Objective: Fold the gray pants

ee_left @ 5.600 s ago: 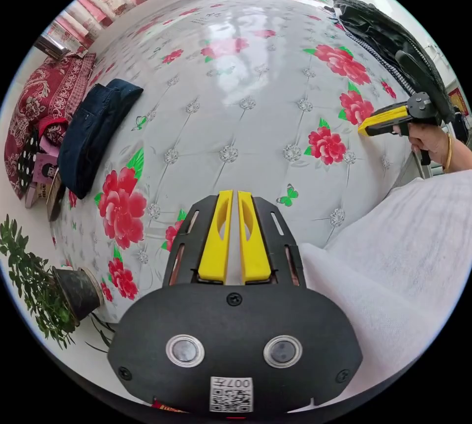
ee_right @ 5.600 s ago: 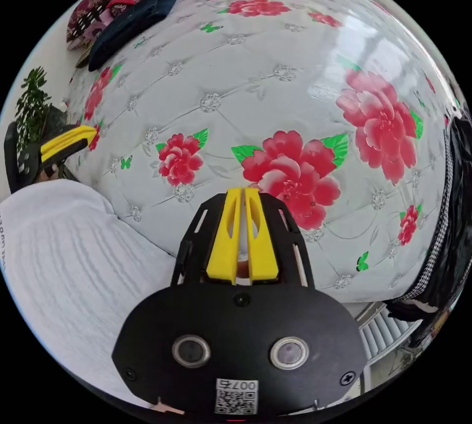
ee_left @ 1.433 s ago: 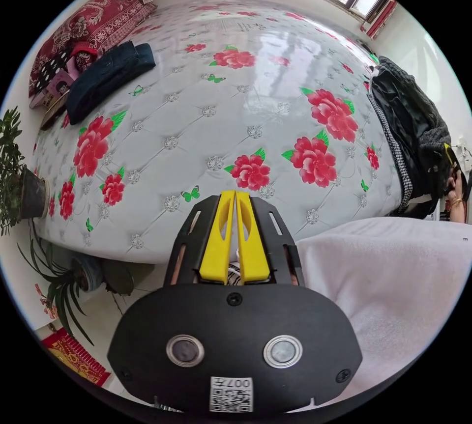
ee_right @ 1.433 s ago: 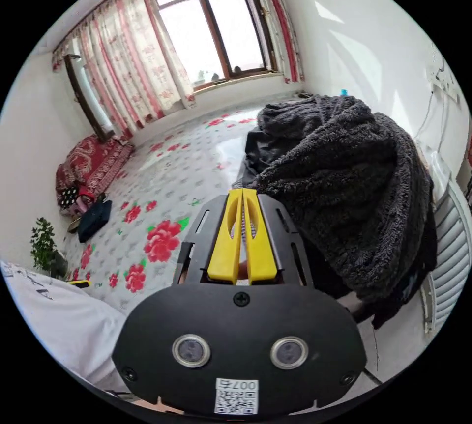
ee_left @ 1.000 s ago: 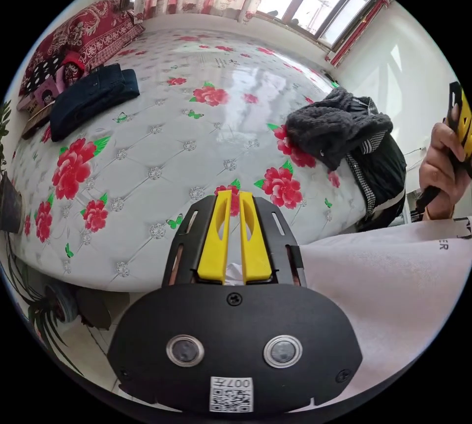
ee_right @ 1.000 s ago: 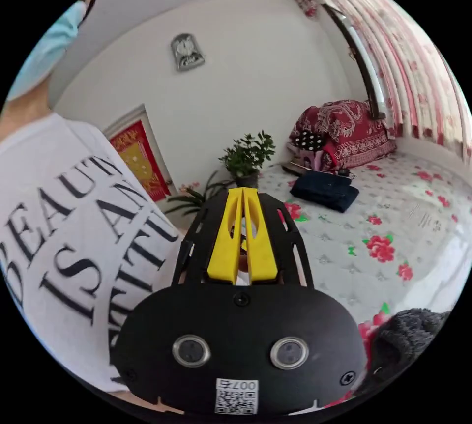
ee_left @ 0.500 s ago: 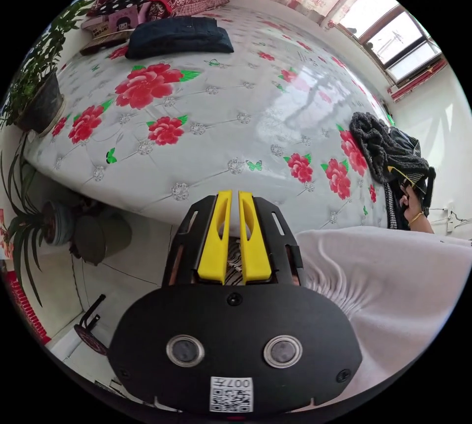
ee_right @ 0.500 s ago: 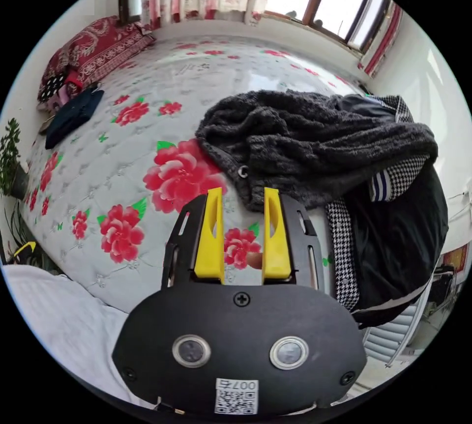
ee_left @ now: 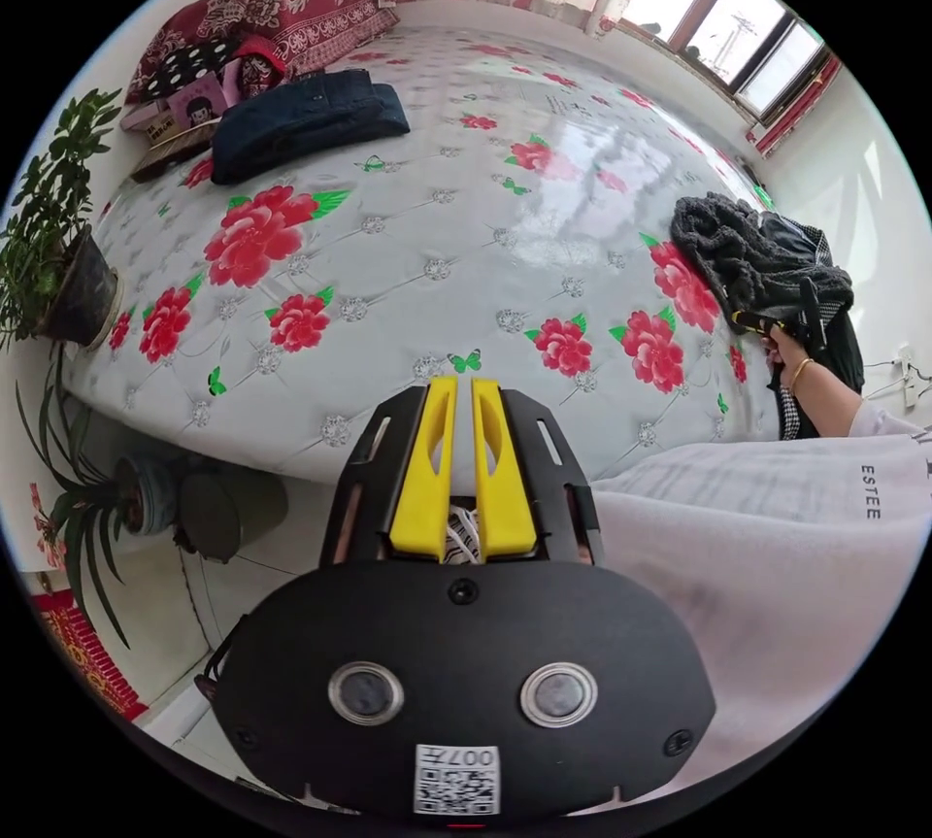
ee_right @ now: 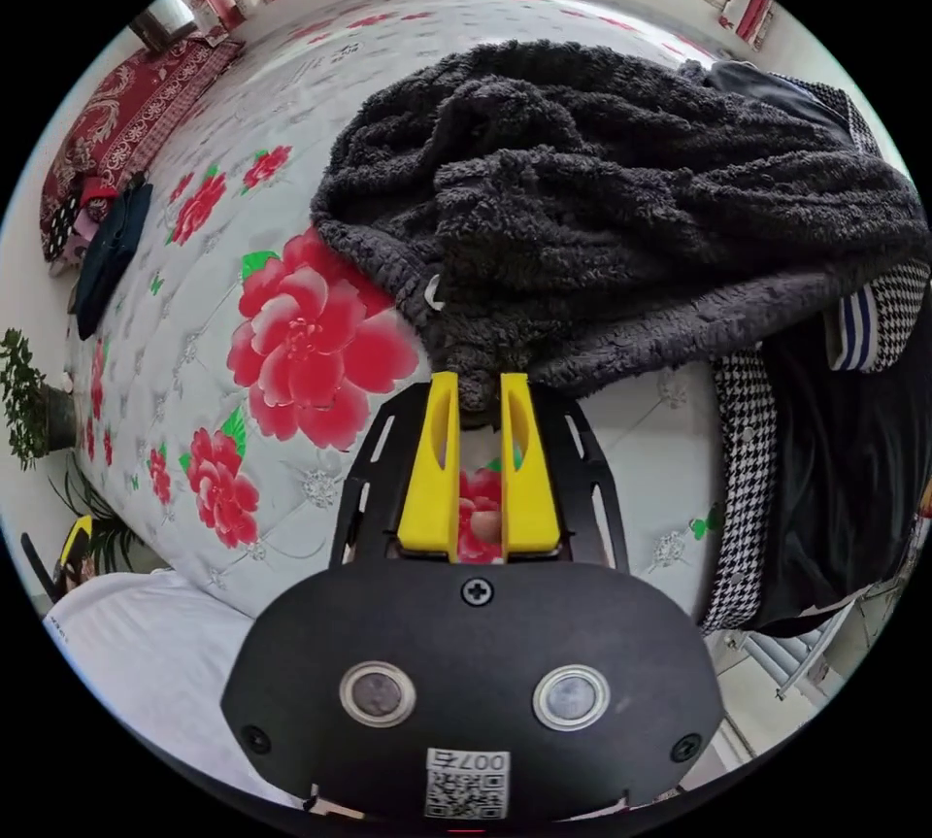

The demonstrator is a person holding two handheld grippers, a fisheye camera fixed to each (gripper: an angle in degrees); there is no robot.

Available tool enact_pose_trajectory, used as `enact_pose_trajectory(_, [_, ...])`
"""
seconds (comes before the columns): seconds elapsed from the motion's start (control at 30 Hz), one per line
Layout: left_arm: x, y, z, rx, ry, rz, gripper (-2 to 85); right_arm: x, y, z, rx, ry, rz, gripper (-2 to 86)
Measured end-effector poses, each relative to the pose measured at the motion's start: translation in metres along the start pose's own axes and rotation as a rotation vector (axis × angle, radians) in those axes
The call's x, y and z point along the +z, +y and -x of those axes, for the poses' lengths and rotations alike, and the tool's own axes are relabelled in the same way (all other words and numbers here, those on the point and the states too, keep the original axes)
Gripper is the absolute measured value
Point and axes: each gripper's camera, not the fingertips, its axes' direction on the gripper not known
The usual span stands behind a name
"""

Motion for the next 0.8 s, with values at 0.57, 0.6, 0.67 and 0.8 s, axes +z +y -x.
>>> enact_pose_trajectory(0.57, [-0.018,0.025,0.108,0.027,0.086,-0.221,11.0,-0.15,0.11,0.499,-1.178,-0.796,0.003,5.2])
enact_pose_trajectory(0.6, [-0.019,0.032,0.13,-0.012,0.058,-0.208,10.9,-0.147,0.111,0.503,-1.184,-0.77,0.018,5.7])
enact_pose_trajectory(0.67, [-0.02,0.044,0.163,-0.081,0.047,-0.205,11.0,-0.136,0.107,0.479,-1.101,-0.724,-0.012,6.5])
enact_pose_trajectory(0.8, [-0.023,0.071,0.226,-0.215,0.052,-0.216,11.1,-0.105,0.093,0.38,-0.759,-0.622,-0.055,7.1])
